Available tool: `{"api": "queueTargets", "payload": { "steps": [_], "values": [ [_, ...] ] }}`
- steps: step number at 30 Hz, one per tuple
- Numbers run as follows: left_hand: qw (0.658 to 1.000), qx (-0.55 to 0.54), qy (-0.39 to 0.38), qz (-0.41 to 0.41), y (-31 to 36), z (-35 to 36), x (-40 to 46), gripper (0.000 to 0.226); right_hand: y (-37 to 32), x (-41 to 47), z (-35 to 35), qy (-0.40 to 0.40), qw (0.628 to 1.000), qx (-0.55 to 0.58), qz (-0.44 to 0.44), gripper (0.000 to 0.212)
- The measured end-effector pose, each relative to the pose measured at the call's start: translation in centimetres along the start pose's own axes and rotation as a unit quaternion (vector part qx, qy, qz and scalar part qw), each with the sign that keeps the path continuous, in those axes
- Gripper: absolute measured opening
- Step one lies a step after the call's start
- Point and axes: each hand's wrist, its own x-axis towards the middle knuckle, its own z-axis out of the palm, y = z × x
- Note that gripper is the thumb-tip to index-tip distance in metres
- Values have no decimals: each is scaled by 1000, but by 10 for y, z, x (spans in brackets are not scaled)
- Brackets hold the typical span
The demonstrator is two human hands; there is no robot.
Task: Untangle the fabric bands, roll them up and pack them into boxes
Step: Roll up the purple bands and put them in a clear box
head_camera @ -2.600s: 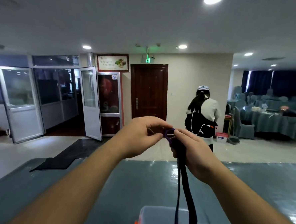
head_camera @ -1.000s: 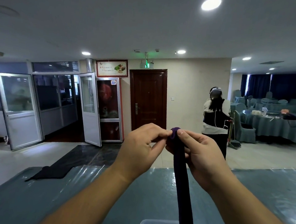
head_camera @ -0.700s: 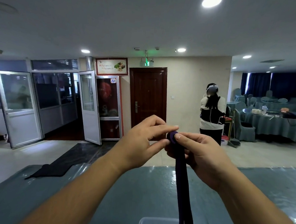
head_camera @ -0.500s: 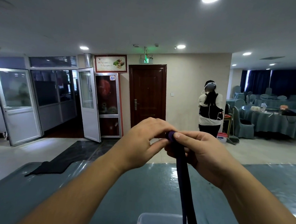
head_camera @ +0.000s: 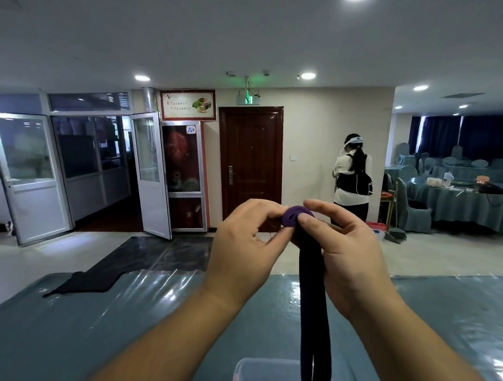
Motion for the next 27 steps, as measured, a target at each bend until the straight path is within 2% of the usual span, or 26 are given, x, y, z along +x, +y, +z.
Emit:
{"api": "queueTargets", "payload": {
  "steps": [4,7,12,15,18,20,22,24,27],
  "values": [
    [978,-91,-95,-161,6,-4,4,13,3,2,-8,13,998,-51,-32,19],
    [959,-135,-107,-223,3,-8,10,7,5,3,-12,0,995,-96,-38,15],
    [920,-256,-31,-297,-1,4,6,11,15,6,-5,21,999,-25,-38,16],
    [866,-357,57,-347,-2,18,-1,12,22,6,-1,7,999,-39,-33,24],
    [812,-432,85,-384,3,27,-7,10,24,8,-3,9,999,-40,-32,24],
    [821,-413,73,-388,2,30,-12,6,25,11,-8,16,997,-62,-37,21],
    [861,-337,36,-379,-4,28,-14,5,26,13,-13,19,992,-111,-50,21],
    [885,-282,-4,-370,-12,23,-11,12,25,15,-18,7,986,-157,-57,21],
    [881,-308,-60,-354,-18,11,0,11,22,14,-22,-28,976,-206,-56,21]
  ]
}}
